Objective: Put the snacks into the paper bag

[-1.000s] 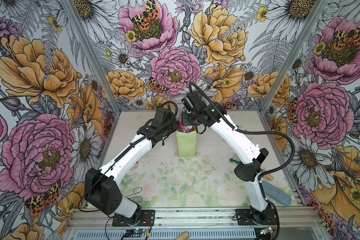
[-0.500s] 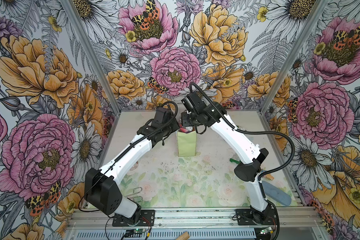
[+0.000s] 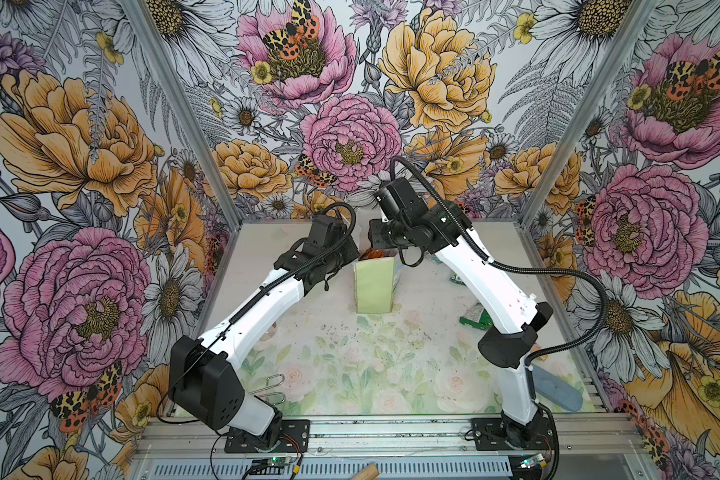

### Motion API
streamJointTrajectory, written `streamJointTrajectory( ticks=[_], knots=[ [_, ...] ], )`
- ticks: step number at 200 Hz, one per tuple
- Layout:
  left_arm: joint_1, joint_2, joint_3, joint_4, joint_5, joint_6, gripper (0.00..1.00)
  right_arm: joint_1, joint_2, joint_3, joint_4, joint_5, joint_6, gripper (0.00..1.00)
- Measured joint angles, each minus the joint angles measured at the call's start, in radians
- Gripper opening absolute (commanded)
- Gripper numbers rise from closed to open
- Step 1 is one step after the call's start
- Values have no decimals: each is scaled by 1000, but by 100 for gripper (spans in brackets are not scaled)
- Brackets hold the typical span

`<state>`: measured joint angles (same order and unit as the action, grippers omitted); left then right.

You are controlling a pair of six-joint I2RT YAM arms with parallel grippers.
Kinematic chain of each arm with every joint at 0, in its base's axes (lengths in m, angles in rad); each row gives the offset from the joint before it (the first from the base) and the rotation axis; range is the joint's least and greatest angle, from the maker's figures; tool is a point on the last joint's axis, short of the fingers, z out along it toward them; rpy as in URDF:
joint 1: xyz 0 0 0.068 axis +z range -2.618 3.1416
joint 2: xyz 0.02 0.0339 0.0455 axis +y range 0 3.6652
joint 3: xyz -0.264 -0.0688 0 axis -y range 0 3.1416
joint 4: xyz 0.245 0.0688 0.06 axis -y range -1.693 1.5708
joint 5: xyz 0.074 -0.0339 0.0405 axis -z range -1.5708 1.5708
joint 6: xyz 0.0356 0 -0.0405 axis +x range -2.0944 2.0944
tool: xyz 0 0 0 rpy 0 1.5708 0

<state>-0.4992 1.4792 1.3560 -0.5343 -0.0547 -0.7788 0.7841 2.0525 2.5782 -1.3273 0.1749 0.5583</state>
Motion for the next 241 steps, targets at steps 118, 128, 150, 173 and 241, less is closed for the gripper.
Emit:
streamJointTrajectory(
  ticks=[118, 128, 150, 173, 241],
  knots=[
    [13, 0, -2, 0, 9, 0, 0, -300, -266, -173, 2, -11, -47, 64],
    [13, 0, -2, 0, 11, 0, 0, -336, -270, -174, 0, -16, -51, 65],
    [13, 0, -2, 0, 12, 0, 0, -428, -266, -174, 1, -50, -69, 68],
    [13, -7, -8, 0, 12, 0, 0, -503, -230, -164, 0, -97, -108, 70],
    [13, -7, -10, 4, 14, 0, 0, -558, 98, -60, -1, -57, -396, 72]
  ],
)
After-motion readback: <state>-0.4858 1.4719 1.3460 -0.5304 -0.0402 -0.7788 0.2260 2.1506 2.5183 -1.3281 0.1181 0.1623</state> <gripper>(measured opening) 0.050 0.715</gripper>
